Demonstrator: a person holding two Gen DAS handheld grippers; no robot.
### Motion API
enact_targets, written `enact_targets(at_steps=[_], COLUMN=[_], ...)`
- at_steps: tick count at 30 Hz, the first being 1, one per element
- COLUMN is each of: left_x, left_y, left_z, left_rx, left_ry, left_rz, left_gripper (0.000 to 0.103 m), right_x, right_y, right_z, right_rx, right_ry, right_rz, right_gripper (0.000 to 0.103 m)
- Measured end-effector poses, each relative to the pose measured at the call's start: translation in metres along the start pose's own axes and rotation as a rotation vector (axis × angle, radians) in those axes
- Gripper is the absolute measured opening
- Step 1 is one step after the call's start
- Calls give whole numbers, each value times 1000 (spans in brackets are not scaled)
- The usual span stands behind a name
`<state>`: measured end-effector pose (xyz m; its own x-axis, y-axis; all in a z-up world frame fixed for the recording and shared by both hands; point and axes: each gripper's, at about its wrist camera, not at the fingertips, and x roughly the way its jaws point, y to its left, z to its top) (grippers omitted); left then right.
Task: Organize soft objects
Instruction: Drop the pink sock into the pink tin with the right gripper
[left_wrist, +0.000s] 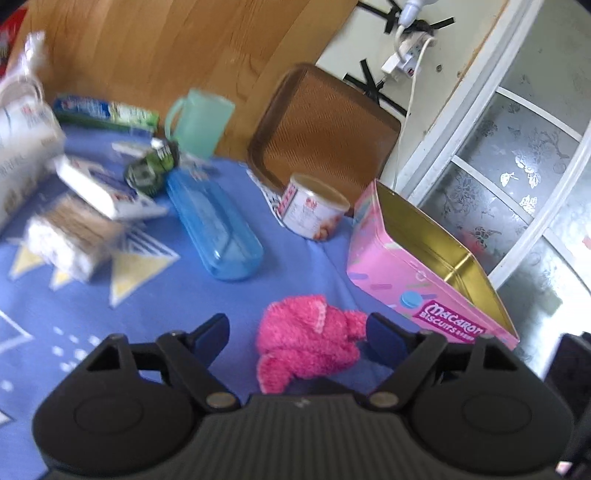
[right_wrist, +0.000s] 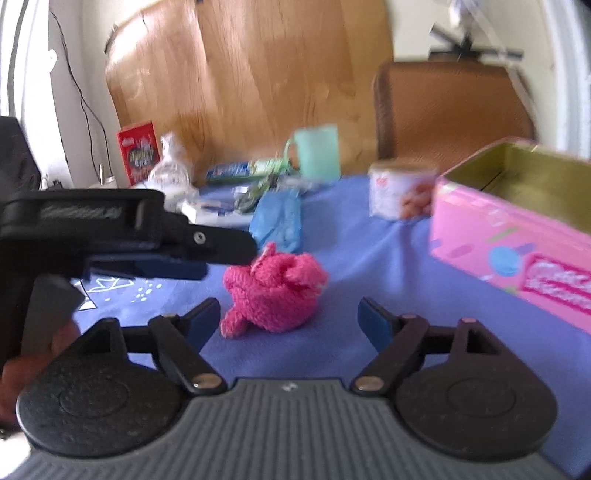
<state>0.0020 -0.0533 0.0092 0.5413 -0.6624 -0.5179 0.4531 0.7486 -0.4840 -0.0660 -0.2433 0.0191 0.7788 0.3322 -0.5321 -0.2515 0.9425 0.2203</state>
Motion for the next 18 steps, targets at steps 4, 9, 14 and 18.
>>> enact_targets(at_steps=[4,9,14,18], left_x=[12,20,61,85], left_y=[-12,-81,-165,-175], left_z=[2,30,47,46], left_rx=[1,143,278,247], left_ry=[23,-39,-61,-42], left_rz=[-5,-126,-162,-69], left_gripper=[56,55,99,96], right_x=[1,-54,-75,-57], right_y=[7,-20,-80,-132], right_z=[-1,7,36,42], right_rx=[-21,-11,74,111], right_ry=[-26,-263,-331,-219], right_rz=[-36,-201,-392,-554], right_gripper=[46,47,53,82])
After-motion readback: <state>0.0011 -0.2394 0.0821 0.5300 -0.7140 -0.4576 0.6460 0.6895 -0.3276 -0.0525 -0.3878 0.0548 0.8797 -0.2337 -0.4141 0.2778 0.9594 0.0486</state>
